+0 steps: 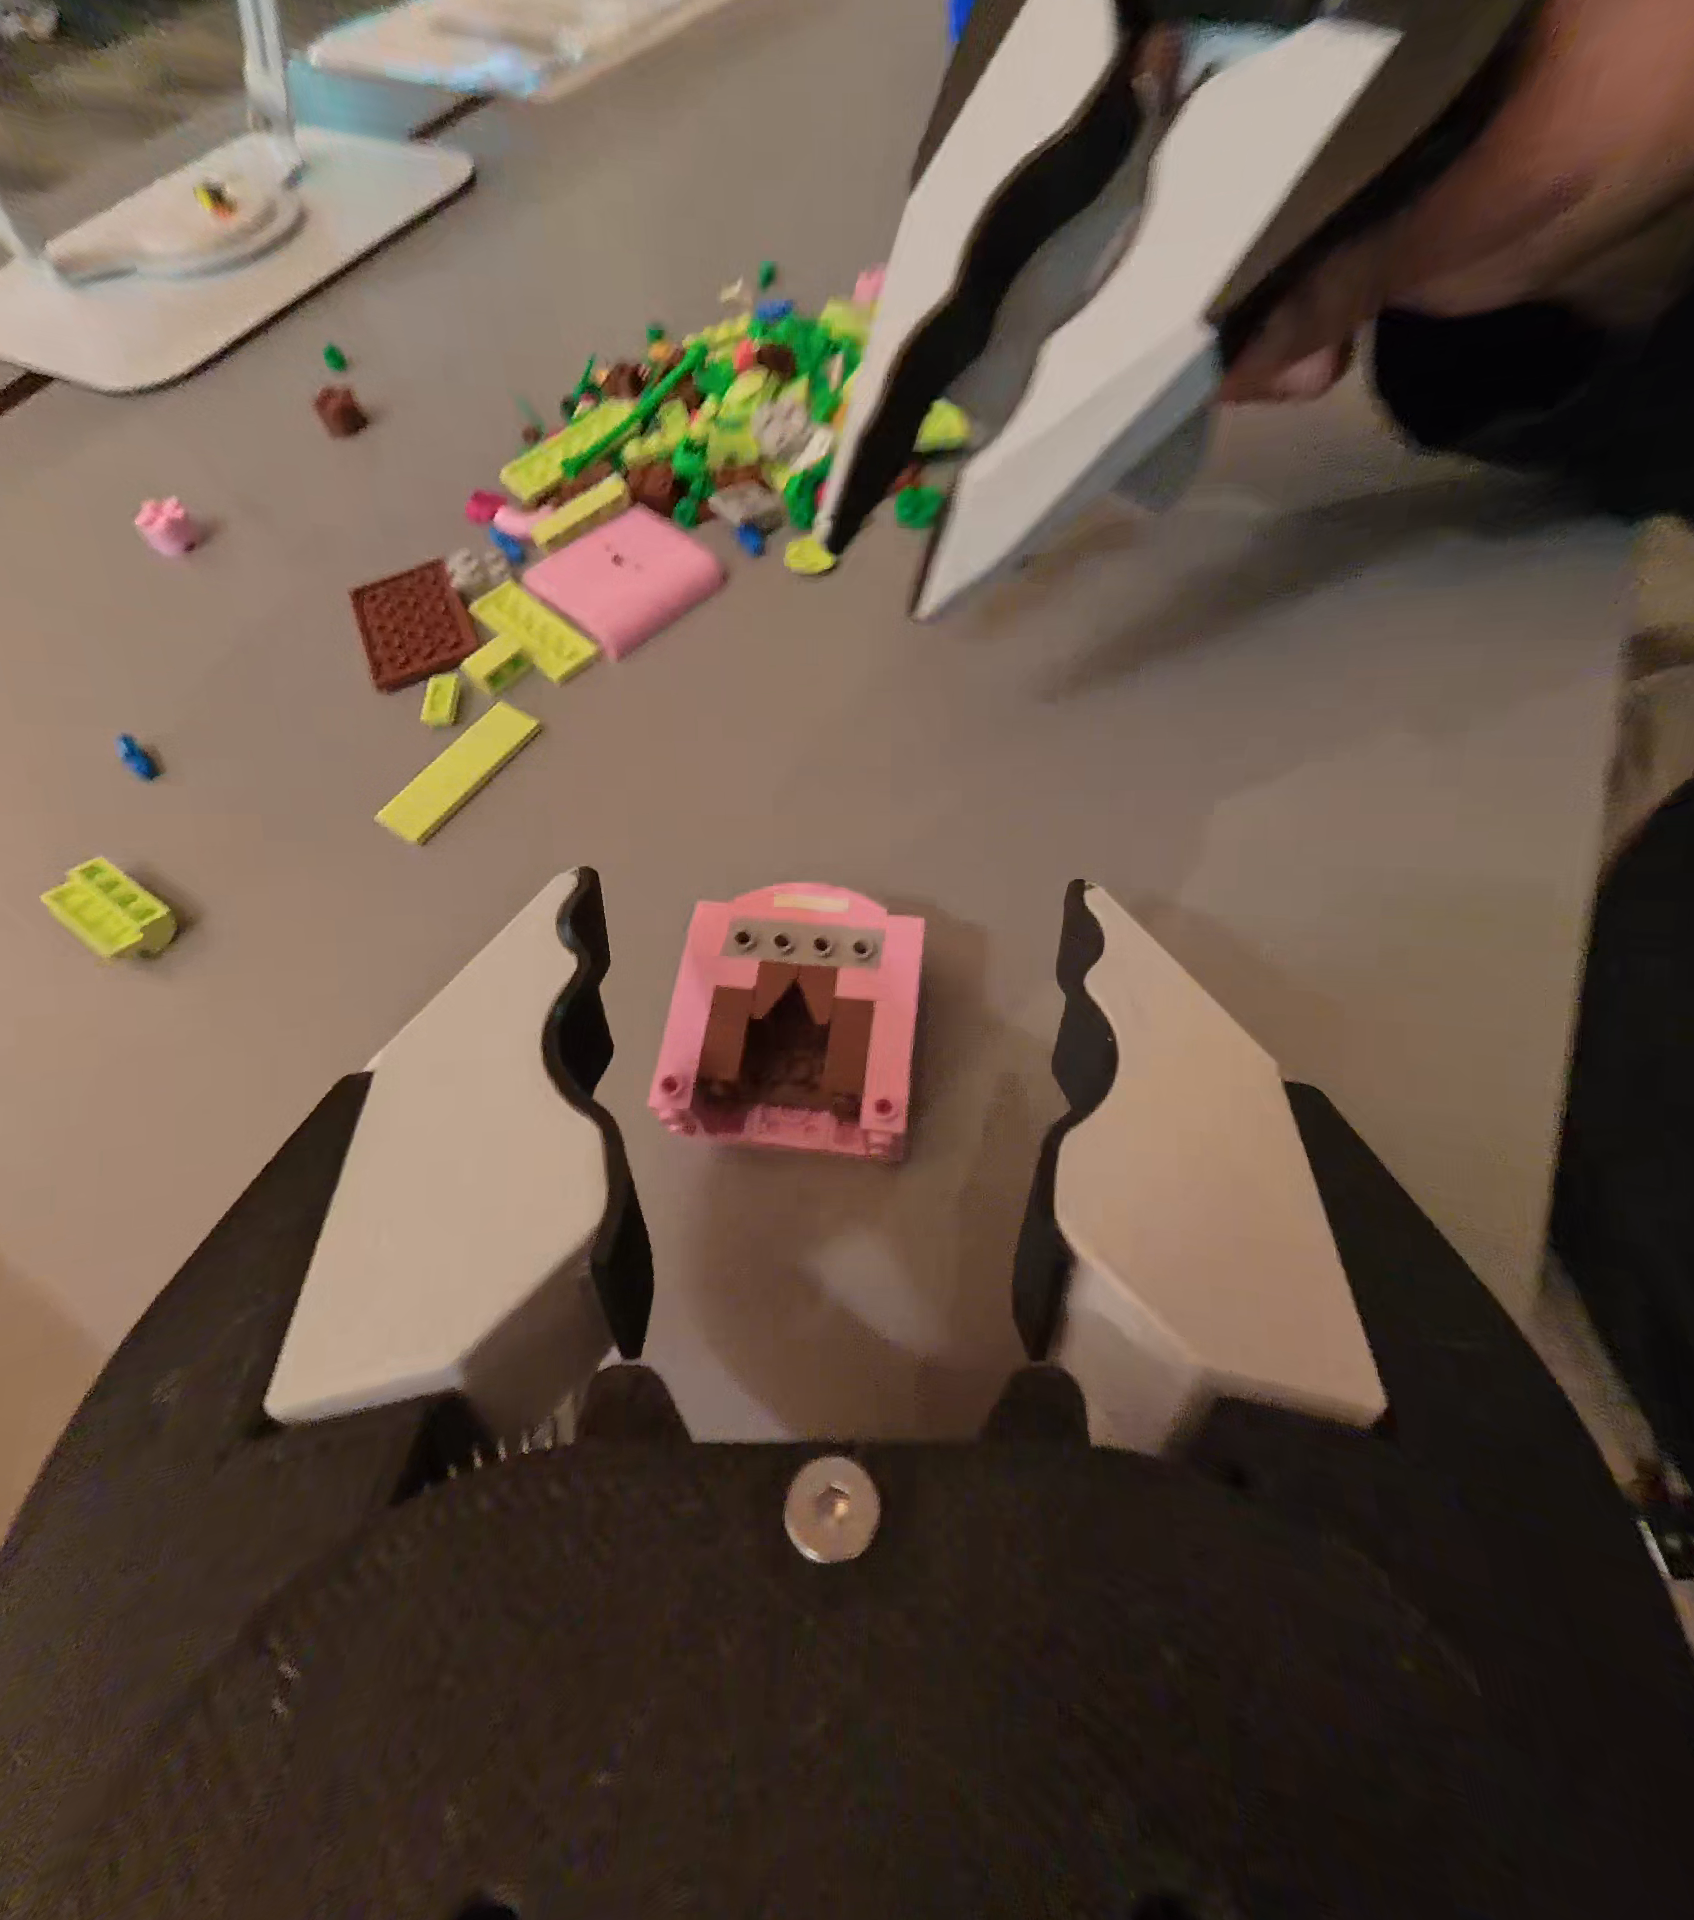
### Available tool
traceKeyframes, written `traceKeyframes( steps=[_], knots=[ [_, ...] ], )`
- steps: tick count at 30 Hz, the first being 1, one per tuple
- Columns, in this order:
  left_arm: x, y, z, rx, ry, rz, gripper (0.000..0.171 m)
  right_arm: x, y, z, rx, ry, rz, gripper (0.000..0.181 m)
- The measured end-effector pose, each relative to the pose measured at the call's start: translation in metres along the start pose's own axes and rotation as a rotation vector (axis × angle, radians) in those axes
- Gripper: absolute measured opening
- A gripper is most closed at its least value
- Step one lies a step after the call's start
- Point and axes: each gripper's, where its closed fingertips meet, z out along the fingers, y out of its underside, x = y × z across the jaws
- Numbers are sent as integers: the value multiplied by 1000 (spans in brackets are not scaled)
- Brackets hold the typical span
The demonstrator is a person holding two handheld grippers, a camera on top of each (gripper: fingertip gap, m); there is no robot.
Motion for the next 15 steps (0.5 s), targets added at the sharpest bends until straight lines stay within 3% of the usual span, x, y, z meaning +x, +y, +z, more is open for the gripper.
traceKeyframes(
  steps=[4, 8, 10, 13, 15],
  knots=[
    [-7, 21, 10, -148, -2, -21, 86, -24, 2, 16, -26, -61, -53, 27],
    [2, 26, 12, -177, 48, 10, 52, -40, 6, 20, -22, -129, -84, 30],
    [10, 26, 11, -177, 72, 61, 53, -51, 4, 18, 8, -179, -88, 32],
    [13, 23, 8, -147, 60, 110, 53, -62, 4, 13, 54, -212, -144, 37],
    [23, 0, -3, 14, 110, 107, 53, -66, 0, 7, 113, -213, -178, 37]
  ],
)
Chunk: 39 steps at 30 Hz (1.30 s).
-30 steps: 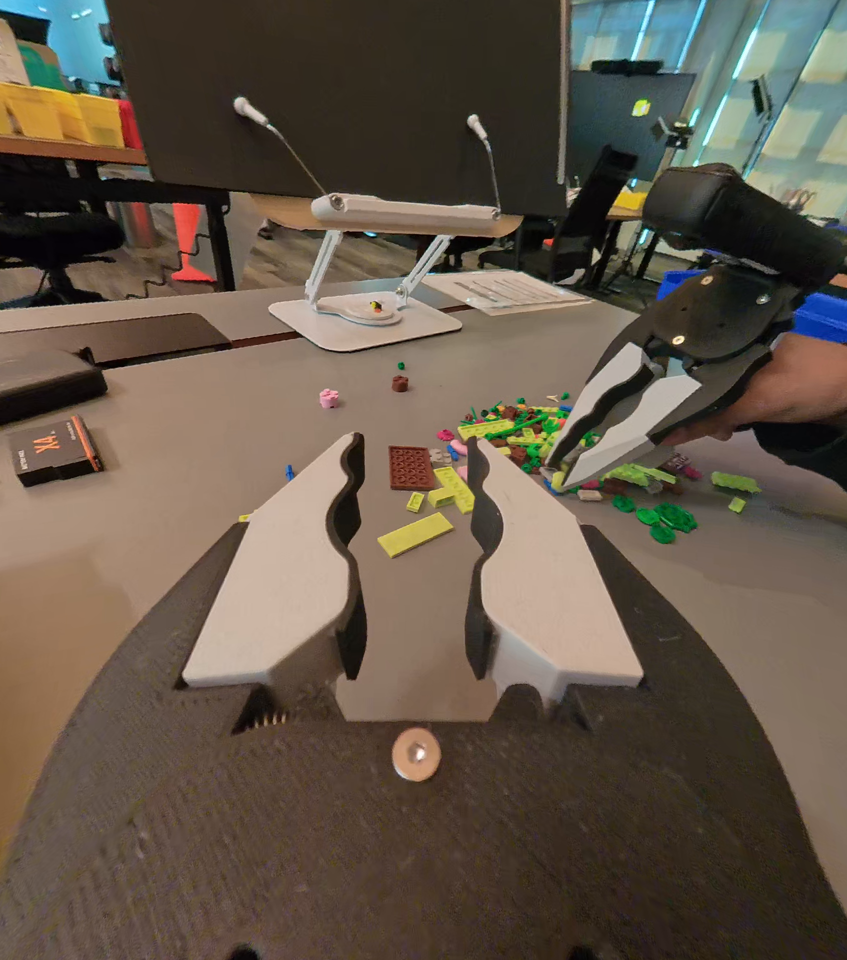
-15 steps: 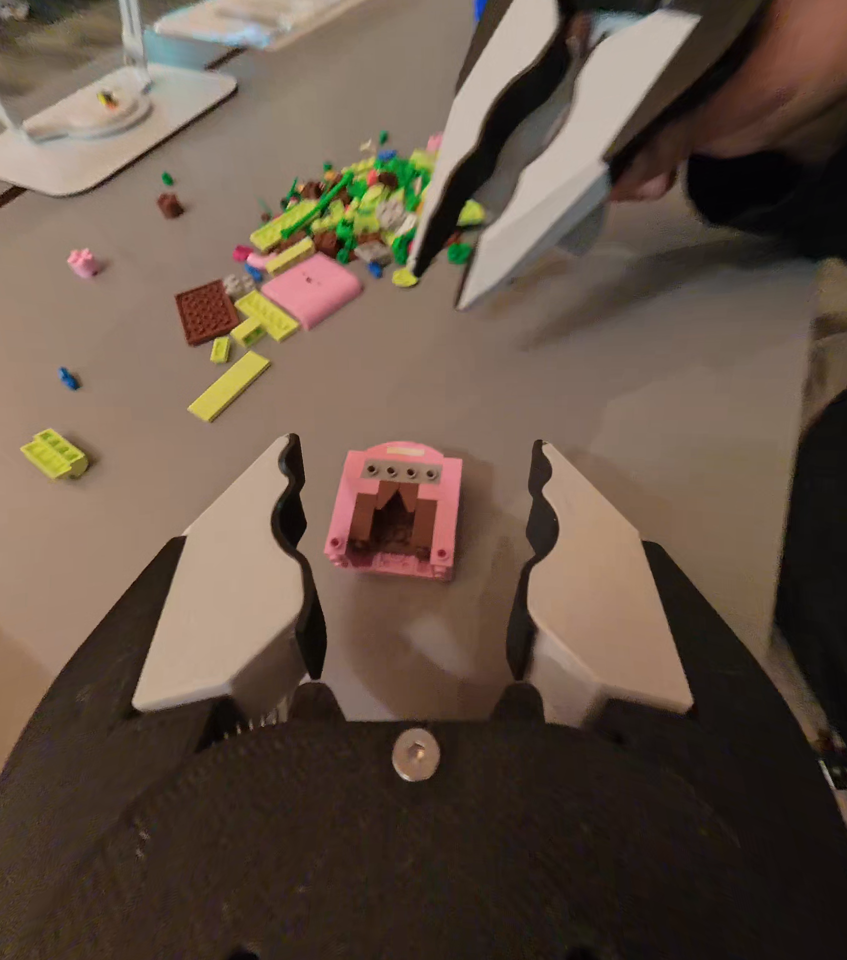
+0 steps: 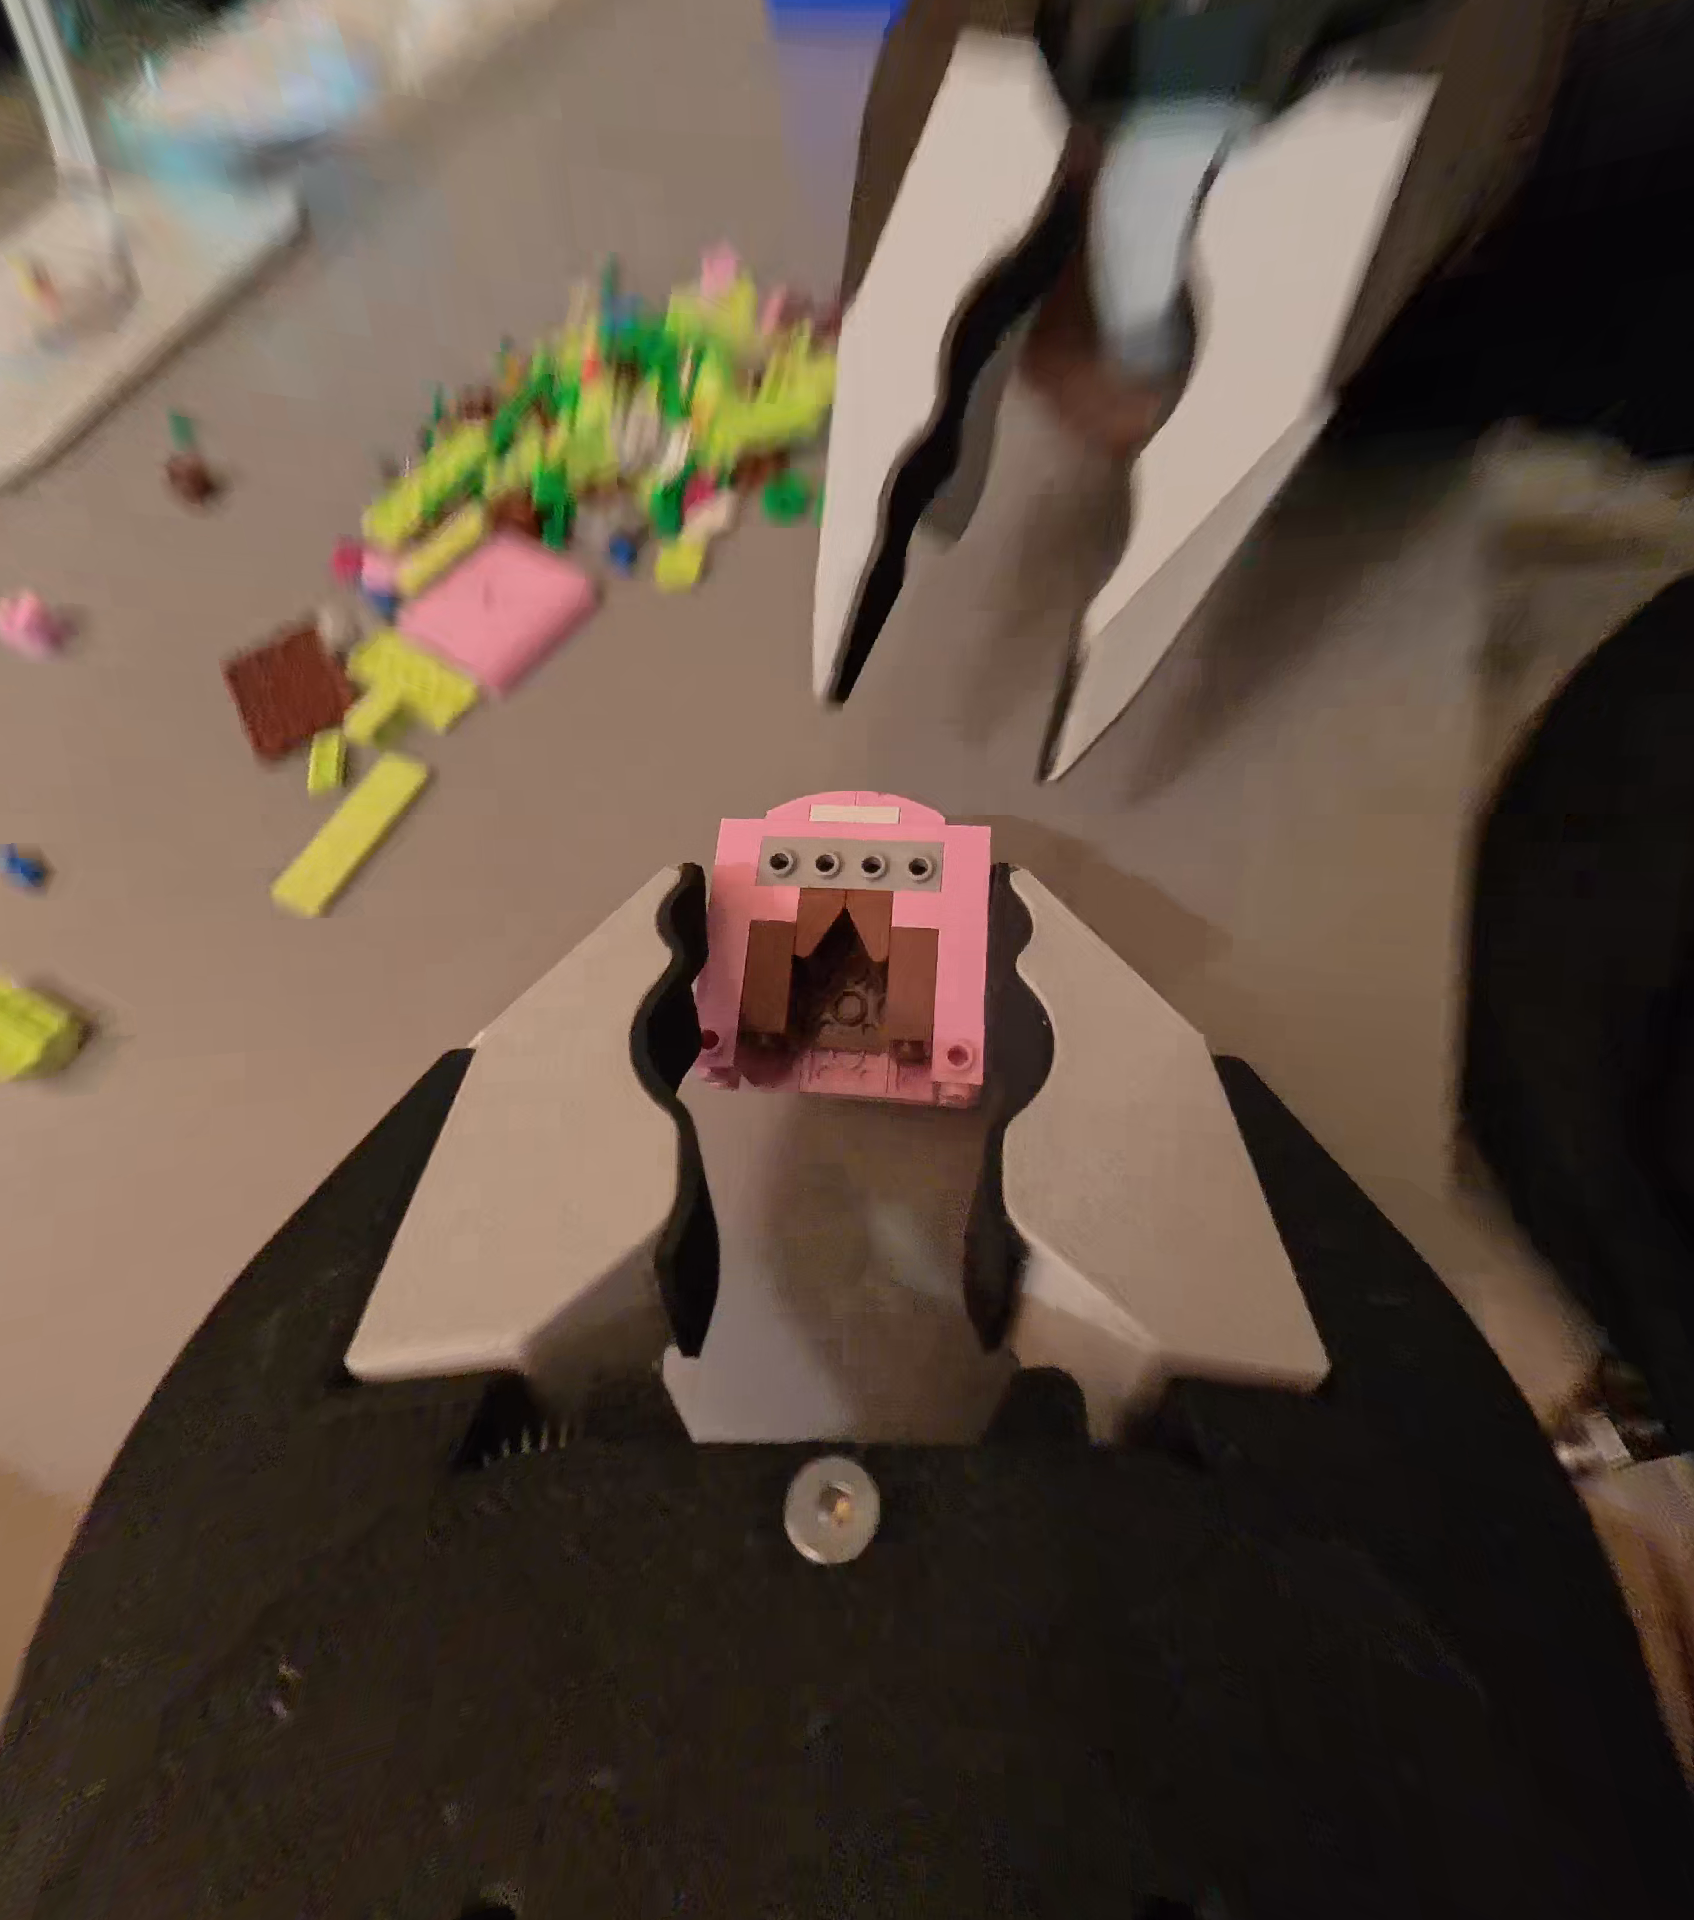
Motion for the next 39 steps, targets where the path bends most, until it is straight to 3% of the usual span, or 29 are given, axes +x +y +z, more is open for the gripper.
traceKeyframes(
  steps=[3, 7, 17, 23, 24, 28, 29, 31, 33, 34, 35, 38, 39],
  knots=[
    [21, -41, -23, 300, 193, -96, 53, -9, -27, -20, 188, -37, -37, 36],
    [29, -52, -26, 384, 258, -121, 53, -18, -48, -41, 315, -108, -23, 35],
    [38, -61, -8, 371, 248, -88, 53, -26, -37, -40, 320, -237, 66, 38],
    [40, -65, -5, 379, 270, -135, 51, -25, -24, -35, 247, -196, 25, 32],
    [43, -67, -6, 395, 290, -137, 43, -26, -22, -34, 241, -201, 32, 31],
    [39, -68, -4, 397, 269, -163, 42, -24, -19, -33, 250, -159, 24, 24],
    [36, -67, -4, 388, 255, -168, 42, -23, -22, -36, 272, -147, 14, 6],
    [43, -64, 3, 338, 290, -168, 42, -29, -35, -43, 349, -184, 6, 0],
    [44, -57, 14, 254, 263, -134, 41, -24, -17, -28, 200, -129, -40, 0],
    [41, -51, 19, 204, 231, -107, 30, -20, -9, -23, 154, -92, -45, 0],
    [40, -47, 21, 174, 211, -80, 17, -14, -4, -21, 127, -68, -15, 0],
    [37, -37, 26, 104, 157, -58, 7, -10, 7, -24, 94, -112, 113, 0],
    [36, -31, 27, 65, 141, -45, 12, -6, 13, -24, 61, -94, 138, 0]
  ],
)
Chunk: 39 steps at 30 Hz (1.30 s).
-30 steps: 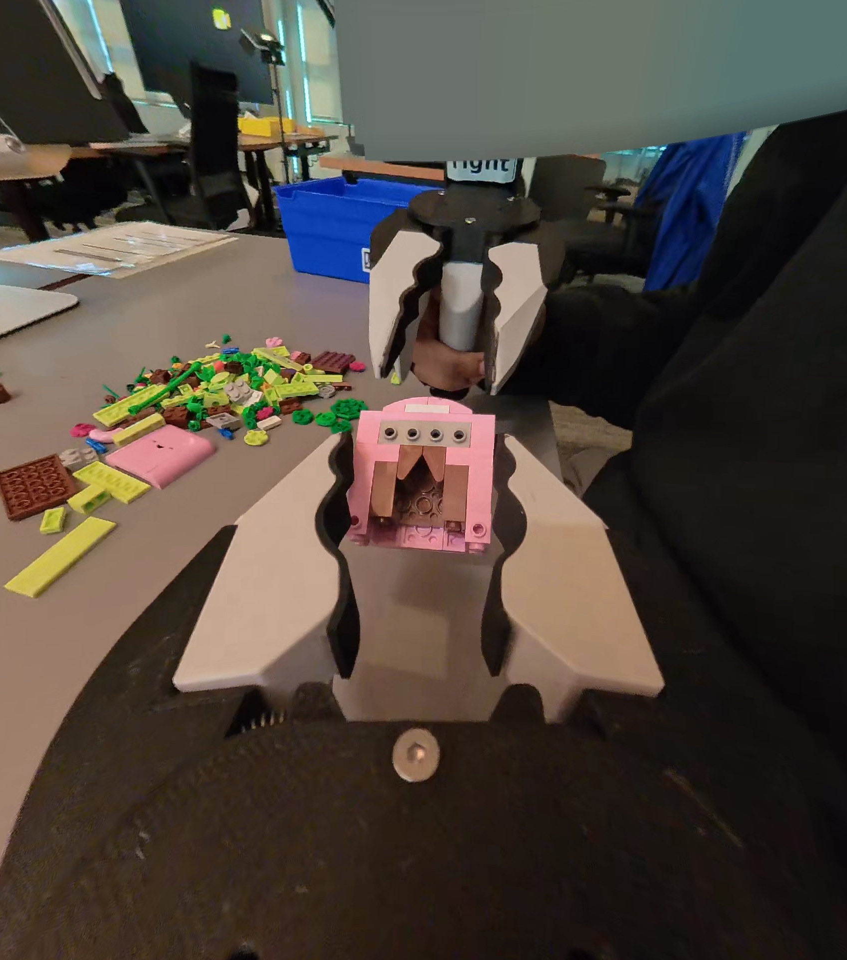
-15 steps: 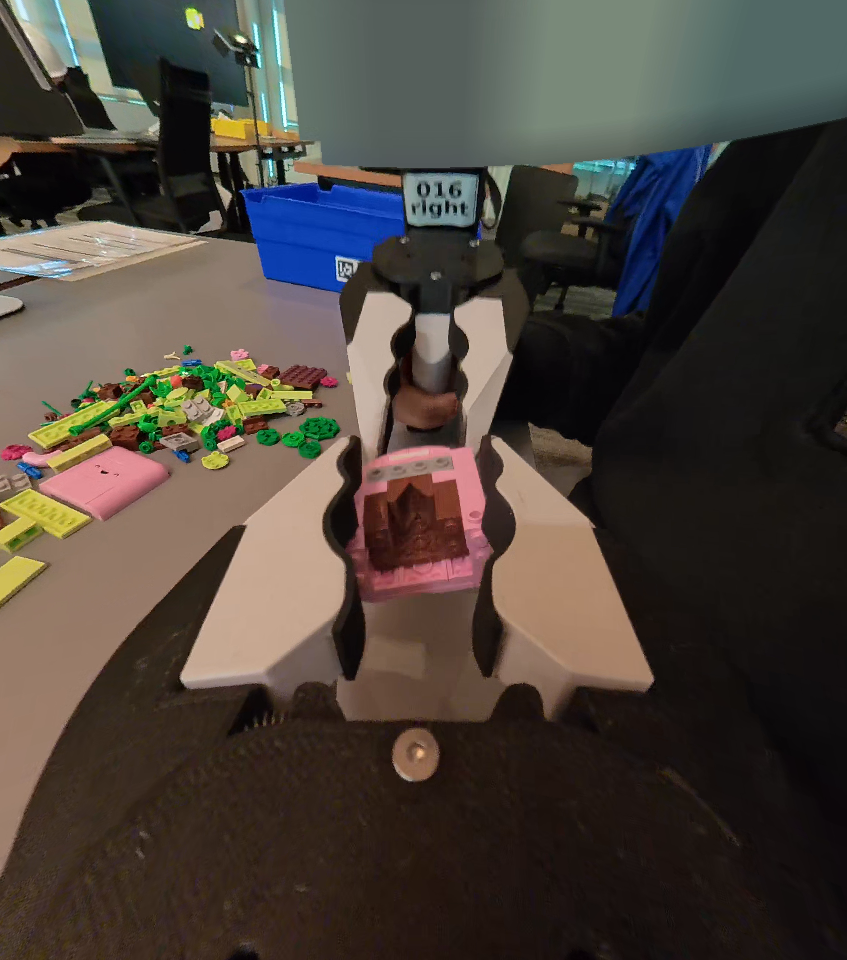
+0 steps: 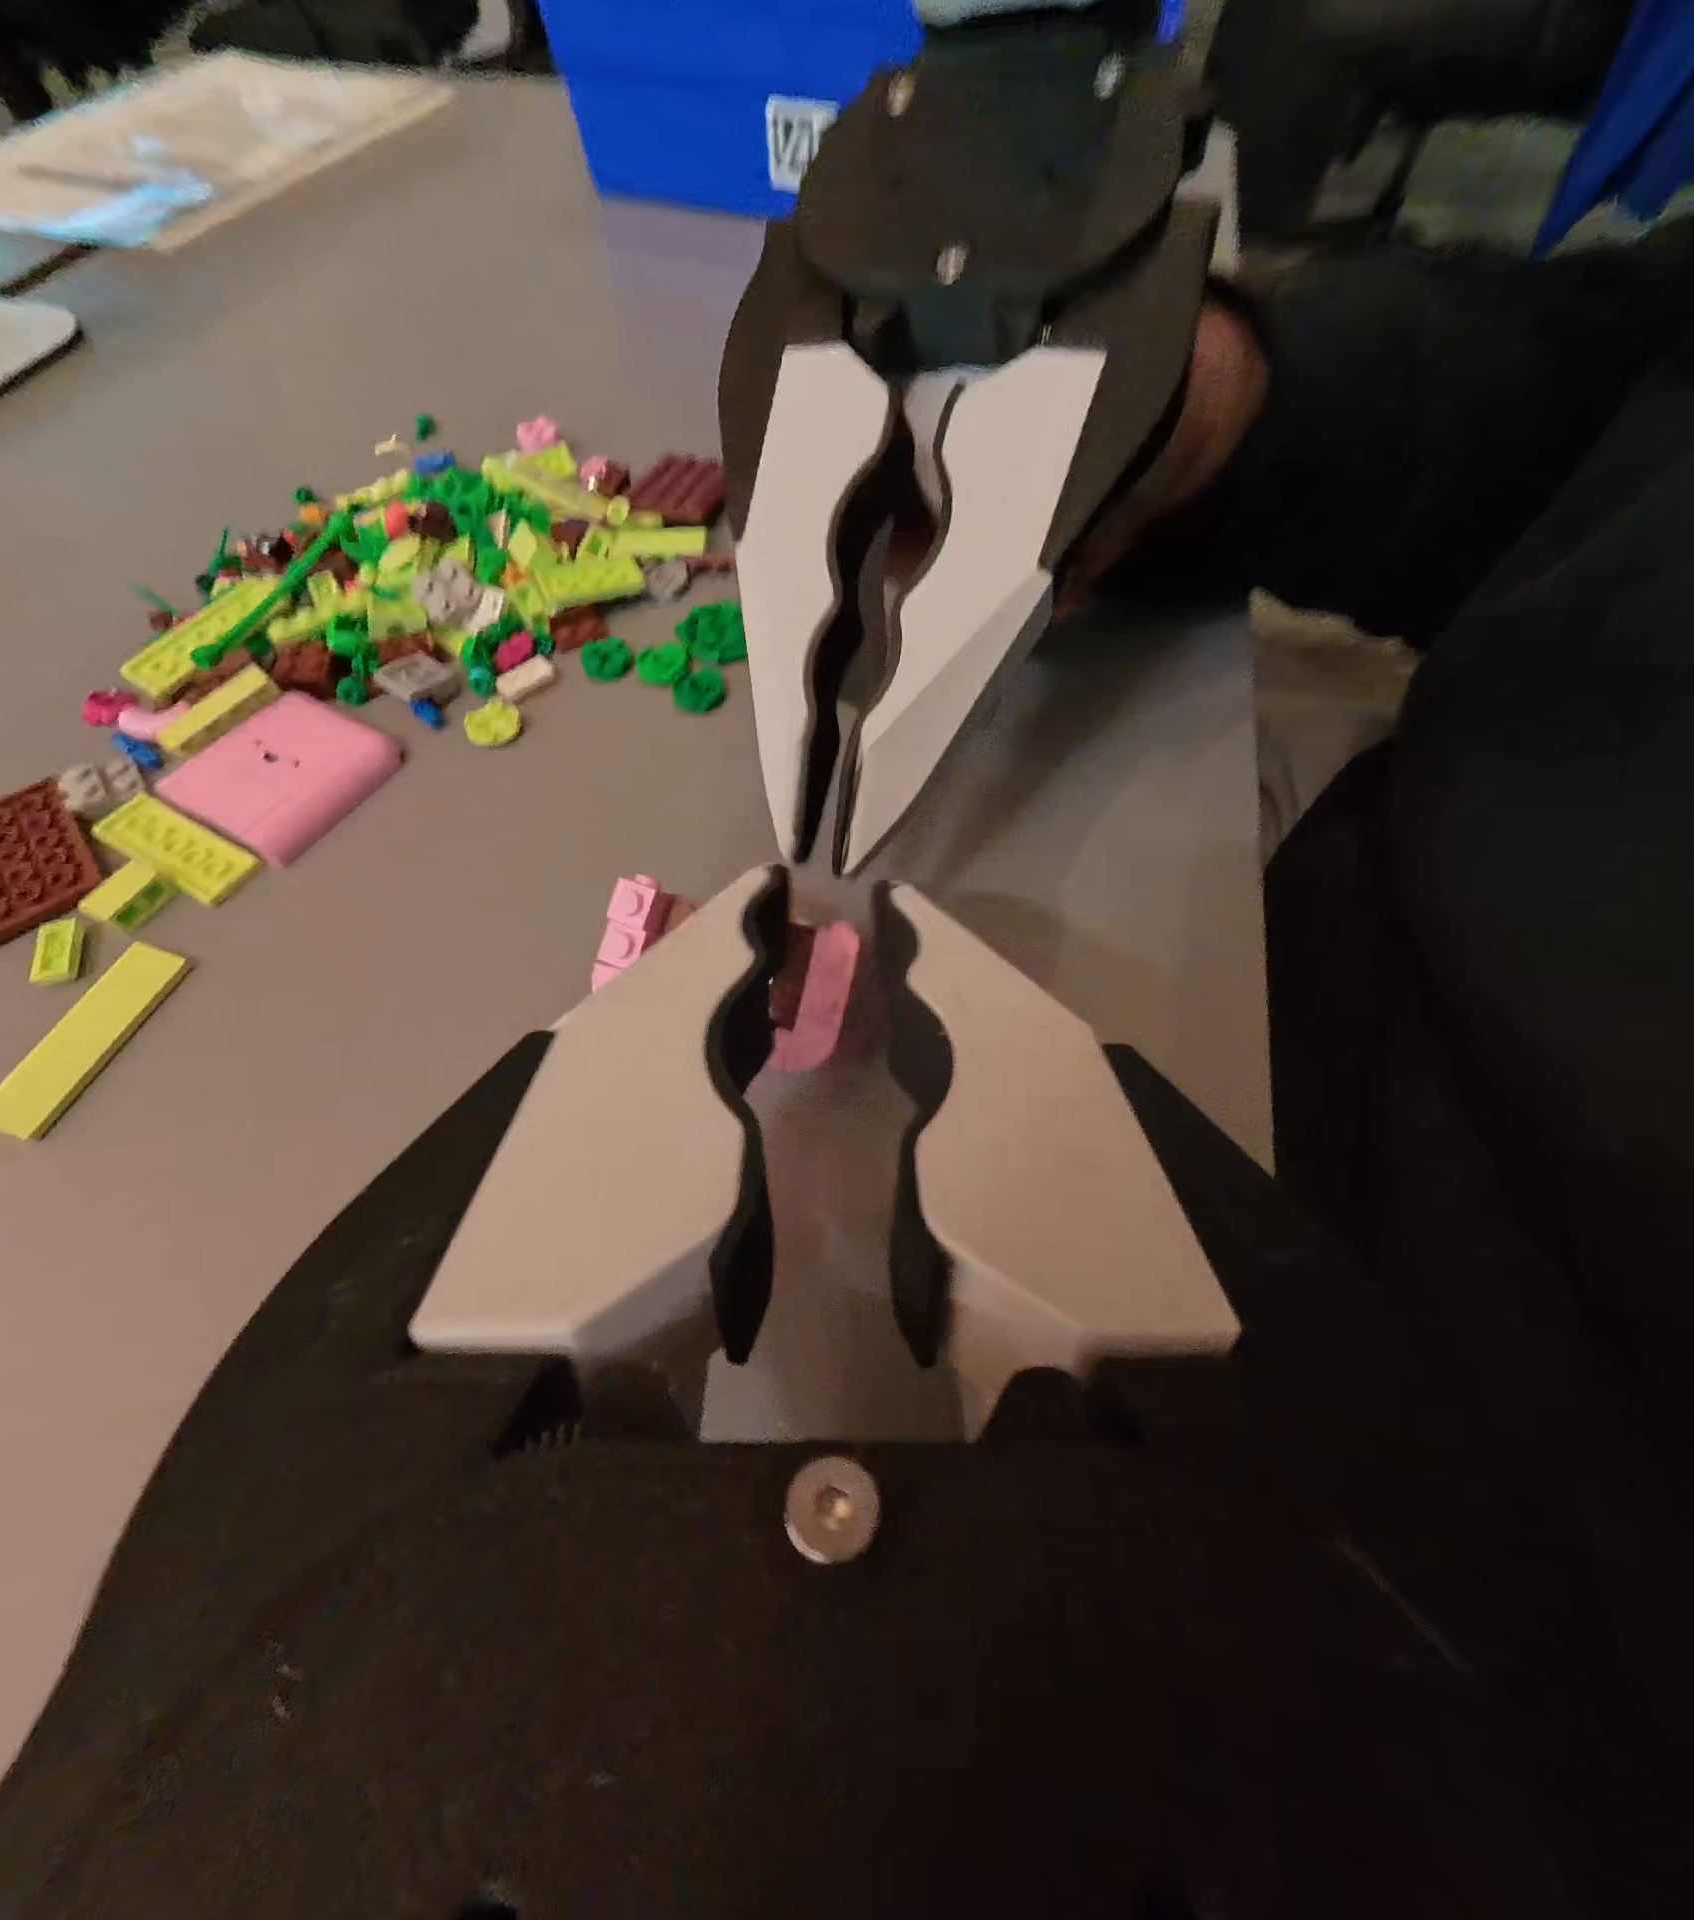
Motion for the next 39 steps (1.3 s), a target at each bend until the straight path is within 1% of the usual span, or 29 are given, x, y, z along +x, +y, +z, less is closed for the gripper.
traceKeyframes(
  steps=[2, 3, 5, 8, 11, 12, 15, 17, 19, 24, 28, 30, 33, 36, 39],
  knots=[
    [-2, 9, -2, -52, -25, -4, 51, 7, 11, -3, -52, 50, 20, 5],
    [-2, 8, -5, -46, -30, -2, 64, 9, 12, -5, -56, 68, 26, 8],
    [-6, 4, -10, -21, -52, 6, 81, 9, 11, -11, -31, 77, 32, 10],
    [-16, 9, -8, -88, -68, 20, 96, 10, 7, -16, 8, 78, 54, 12],
    [-24, 18, 3, -181, -29, 79, 98, 14, 6, -18, 18, 81, 88, 15],
    [-25, 22, 6, -219, -4, 92, 96, 15, 6, -18, 17, 85, 108, 15],
    [-22, 32, 14, -313, 97, 96, 80, 14, 7, -17, 23, 72, 206, 22],
    [-22, 35, 16, -329, 114, 101, 71, 13, 6, -17, 41, 71, 259, 29],
    [-22, 35, 18, -313, 101, 106, 54, 14, 7, -16, 45, 84, 291, 33],
    [-22, 34, 17, -273, 25, 107, 54, 19, 18, -8, -29, 128, 328, 36],
    [-16, 39, 10, -309, -29, 119, 54, 20, 14, -12, 5, 113, 352, 35],
    [-18, 40, 7, -322, -76, 110, 54, 22, 12, -14, 28, 113, 369, 35],
    [-25, 41, 4, -300, -151, 97, 54, 25, 10, -17, 49, 137, 369, 34],
    [-26, 41, 2, -274, -159, 77, 54, 26, 12, -18, 39, 163, 352, 34],
    [-25, 42, 2, -294, -163, 95, 54, 27, 16, -18, 17, 181, 347, 34]
  ],
)
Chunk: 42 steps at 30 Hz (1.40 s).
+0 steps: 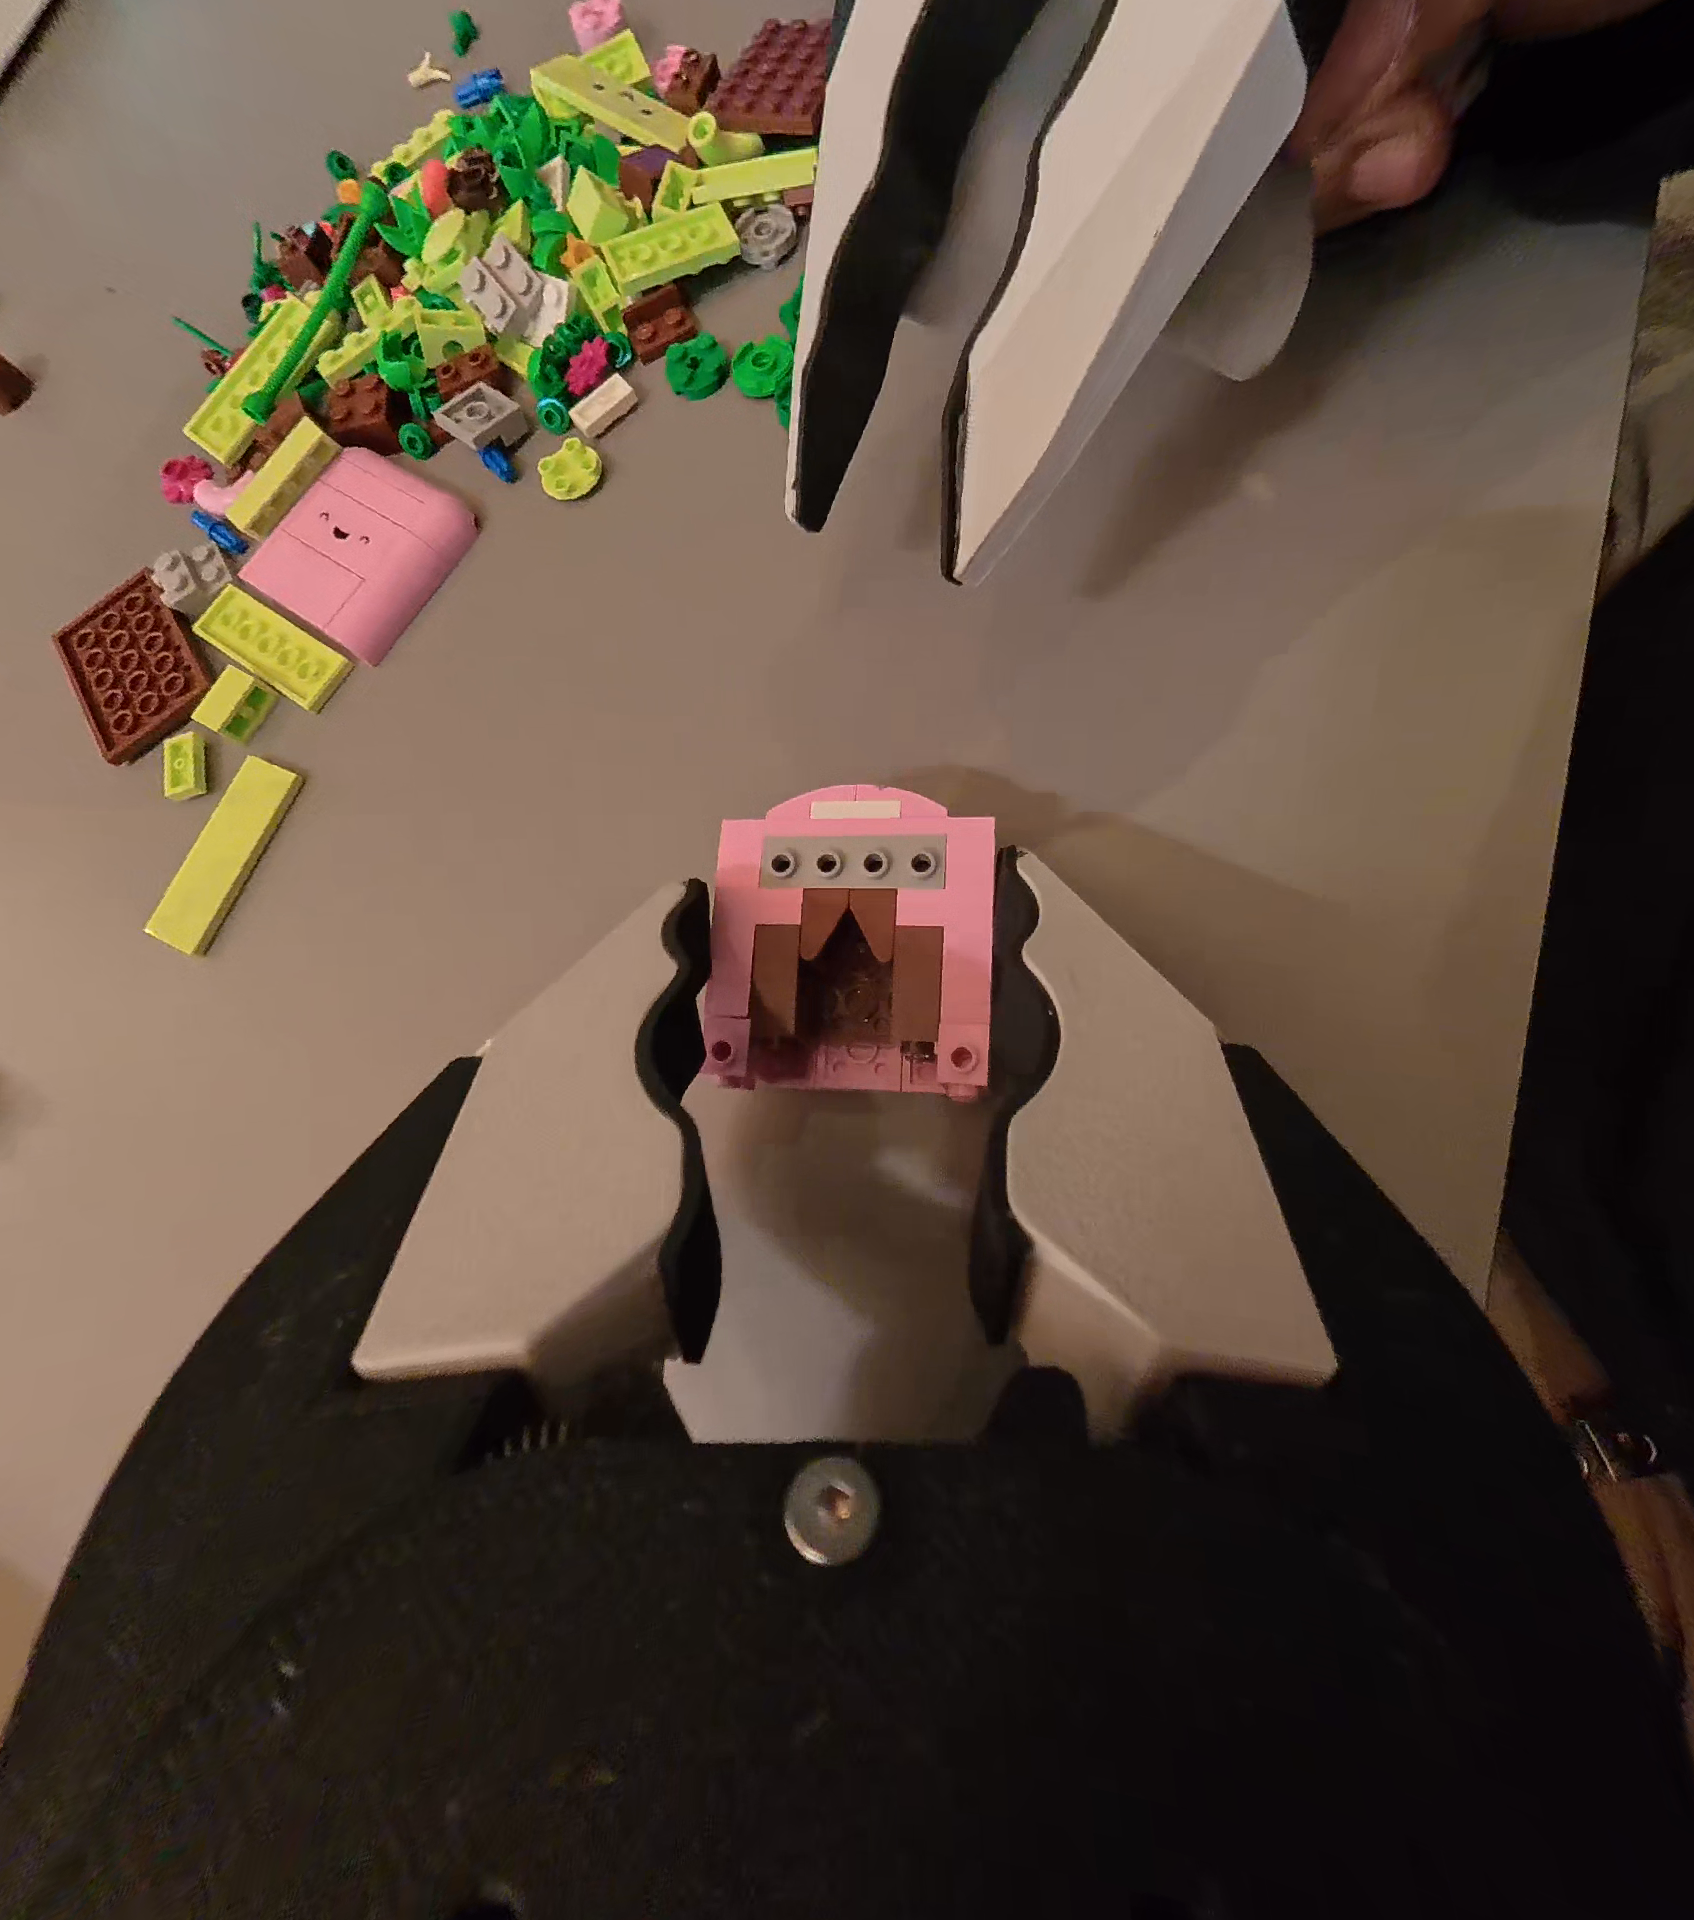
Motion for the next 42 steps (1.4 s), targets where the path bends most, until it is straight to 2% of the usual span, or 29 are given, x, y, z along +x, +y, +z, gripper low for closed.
traceKeyframes(
  steps=[4, 8, 10, 12, 14, 16, 18, 20, 22, 24, 28, 30, 32, 34, 41, 42],
  knots=[
    [-26, 8, -3, -36, -111, -7, 54, 1, -1, -1, 7, 4, 1, 35],
    [-78, 27, -12, -49, -279, -141, 54, 8, 0, -2, -3, 51, -29, 38],
    [-95, 34, -14, -53, -287, -213, 54, 13, 0, -2, -13, 85, -58, 39],
    [-113, 35, -19, -50, -343, -274, 71, 17, 1, -4, -18, 108, -77, 39],
    [-124, 15, -29, 35, -398, -285, 83, 21, -1, -7, -5, 130, -90, 39],
    [-122, -21, -32, 165, -387, -304, 82, 25, -7, -13, 39, 149, -100, 38],
    [-112, -50, -19, 222, -334, -332, 75, 30, -18, -22, 124, 171, -111, 37],
    [-104, -55, 12, 112, -288, -359, 77, 36, -28, -33, 203, 204, -116, 37],
    [-104, -53, 45, -5, -279, -355, 73, 43, -33, -45, 260, 245, -119, 36],
    [-112, -58, 68, -23, -293, -351, 65, 47, -36, -58, 313, 293, -136, 37],
    [-117, -61, 93, -60, -233, -432, 69, 40, -47, -87, 494, 345, -195, 33],
    [-124, -54, 98, -108, -261, -441, 71, 37, -50, -95, 545, 358, -219, 27],
    [-125, -55, 98, -105, -267, -448, 67, 36, -49, -92, 525, 343, -231, 27],
    [-123, -54, 95, -107, -274, -446, 51, 34, -48, -89, 507, 326, -235, 28],
    [-92, -41, 73, -163, -216, -417, 48, 34, -49, -93, 537, 302, -218, 28],
    [-85, -39, 67, -165, -207, -411, 36, 34, -50, -93, 539, 299, -214, 28]
  ],
)
